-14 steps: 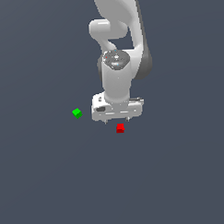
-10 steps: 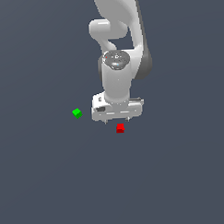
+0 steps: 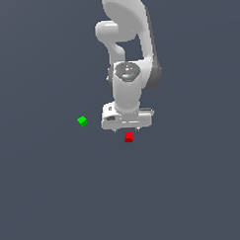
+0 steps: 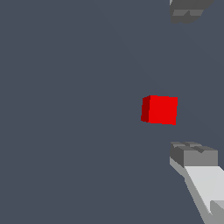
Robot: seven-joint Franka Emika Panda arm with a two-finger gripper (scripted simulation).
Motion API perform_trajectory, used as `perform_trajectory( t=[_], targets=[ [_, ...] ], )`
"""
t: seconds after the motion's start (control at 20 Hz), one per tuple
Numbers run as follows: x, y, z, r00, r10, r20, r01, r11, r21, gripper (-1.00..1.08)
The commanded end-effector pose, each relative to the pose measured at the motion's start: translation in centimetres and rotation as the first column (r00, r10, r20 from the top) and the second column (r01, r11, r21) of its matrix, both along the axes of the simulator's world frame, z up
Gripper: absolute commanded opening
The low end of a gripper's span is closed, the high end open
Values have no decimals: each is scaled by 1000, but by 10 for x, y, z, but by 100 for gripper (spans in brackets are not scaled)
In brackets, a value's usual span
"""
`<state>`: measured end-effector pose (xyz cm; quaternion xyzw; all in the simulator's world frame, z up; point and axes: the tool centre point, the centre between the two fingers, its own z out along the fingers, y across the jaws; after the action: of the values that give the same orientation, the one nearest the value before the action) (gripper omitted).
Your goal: Stack the red cube on top of the green cube.
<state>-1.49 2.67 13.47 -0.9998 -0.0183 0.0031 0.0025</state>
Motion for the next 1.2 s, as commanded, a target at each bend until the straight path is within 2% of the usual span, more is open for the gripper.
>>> perform_trajectory(
  t=[0.0, 0.45, 0.9, 1.15],
  targets=[
    [-8, 4, -15, 1000, -18, 1, 18, 1000, -1, 100],
    [-27, 15, -58, 998, -70, 6, 70, 998, -4, 100],
    [-29, 16, -66, 997, -76, 5, 76, 997, -5, 100],
    [-30, 17, -85, 997, -76, 5, 76, 997, -5, 100]
  ],
)
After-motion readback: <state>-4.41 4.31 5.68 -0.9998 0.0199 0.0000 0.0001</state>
